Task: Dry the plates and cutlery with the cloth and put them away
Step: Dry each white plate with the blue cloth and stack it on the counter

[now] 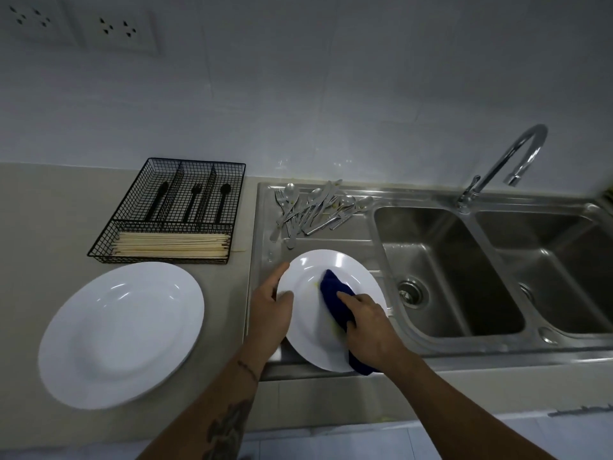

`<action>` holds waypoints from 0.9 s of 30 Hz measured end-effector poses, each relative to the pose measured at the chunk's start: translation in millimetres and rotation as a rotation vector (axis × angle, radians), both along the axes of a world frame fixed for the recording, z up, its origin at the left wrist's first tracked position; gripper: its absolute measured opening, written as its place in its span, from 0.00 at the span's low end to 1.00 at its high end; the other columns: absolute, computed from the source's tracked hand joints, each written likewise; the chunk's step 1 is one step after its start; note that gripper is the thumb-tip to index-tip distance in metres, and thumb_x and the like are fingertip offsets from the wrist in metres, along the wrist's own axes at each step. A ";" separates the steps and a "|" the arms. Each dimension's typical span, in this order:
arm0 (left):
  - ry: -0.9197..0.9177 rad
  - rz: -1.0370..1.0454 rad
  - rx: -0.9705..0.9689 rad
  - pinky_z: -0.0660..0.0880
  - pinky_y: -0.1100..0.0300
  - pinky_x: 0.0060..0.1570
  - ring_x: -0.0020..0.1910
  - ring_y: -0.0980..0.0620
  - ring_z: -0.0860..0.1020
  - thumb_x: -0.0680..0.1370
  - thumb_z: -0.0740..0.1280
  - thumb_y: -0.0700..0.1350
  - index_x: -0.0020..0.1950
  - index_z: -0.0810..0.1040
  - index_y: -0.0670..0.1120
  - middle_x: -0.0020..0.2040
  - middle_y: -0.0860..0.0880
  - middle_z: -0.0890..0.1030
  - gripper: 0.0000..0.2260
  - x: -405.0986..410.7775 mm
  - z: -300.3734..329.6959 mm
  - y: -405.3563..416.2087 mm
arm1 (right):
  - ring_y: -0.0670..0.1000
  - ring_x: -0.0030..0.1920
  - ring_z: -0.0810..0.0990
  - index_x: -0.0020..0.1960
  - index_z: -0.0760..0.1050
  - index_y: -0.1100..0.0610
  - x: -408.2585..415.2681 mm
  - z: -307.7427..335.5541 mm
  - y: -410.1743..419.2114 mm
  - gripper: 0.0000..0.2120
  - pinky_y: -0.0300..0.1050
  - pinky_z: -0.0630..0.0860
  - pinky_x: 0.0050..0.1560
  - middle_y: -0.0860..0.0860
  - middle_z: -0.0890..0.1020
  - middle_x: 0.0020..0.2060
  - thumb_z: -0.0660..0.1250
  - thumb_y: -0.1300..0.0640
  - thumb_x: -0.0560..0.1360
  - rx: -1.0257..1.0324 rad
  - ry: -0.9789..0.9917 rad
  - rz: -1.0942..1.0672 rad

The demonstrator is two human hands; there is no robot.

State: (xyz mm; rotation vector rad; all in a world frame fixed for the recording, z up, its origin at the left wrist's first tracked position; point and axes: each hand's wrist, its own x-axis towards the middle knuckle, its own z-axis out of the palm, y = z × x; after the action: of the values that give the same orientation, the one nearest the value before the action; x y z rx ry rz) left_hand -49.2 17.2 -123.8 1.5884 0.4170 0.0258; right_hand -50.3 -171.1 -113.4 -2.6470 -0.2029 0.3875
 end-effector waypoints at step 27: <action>-0.170 -0.087 -0.669 0.79 0.48 0.49 0.49 0.40 0.81 0.77 0.59 0.31 0.68 0.74 0.47 0.58 0.38 0.80 0.22 32.0 81.2 16.5 | 0.46 0.77 0.53 0.74 0.63 0.41 30.4 83.7 19.1 0.28 0.54 0.45 0.75 0.43 0.59 0.77 0.55 0.51 0.74 0.127 -0.276 0.365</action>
State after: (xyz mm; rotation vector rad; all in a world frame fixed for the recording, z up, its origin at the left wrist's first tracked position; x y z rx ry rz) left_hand -17.2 33.7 -42.6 0.9334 0.1906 -0.0417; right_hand -19.9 -151.9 -29.6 -2.5251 -0.7775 0.1145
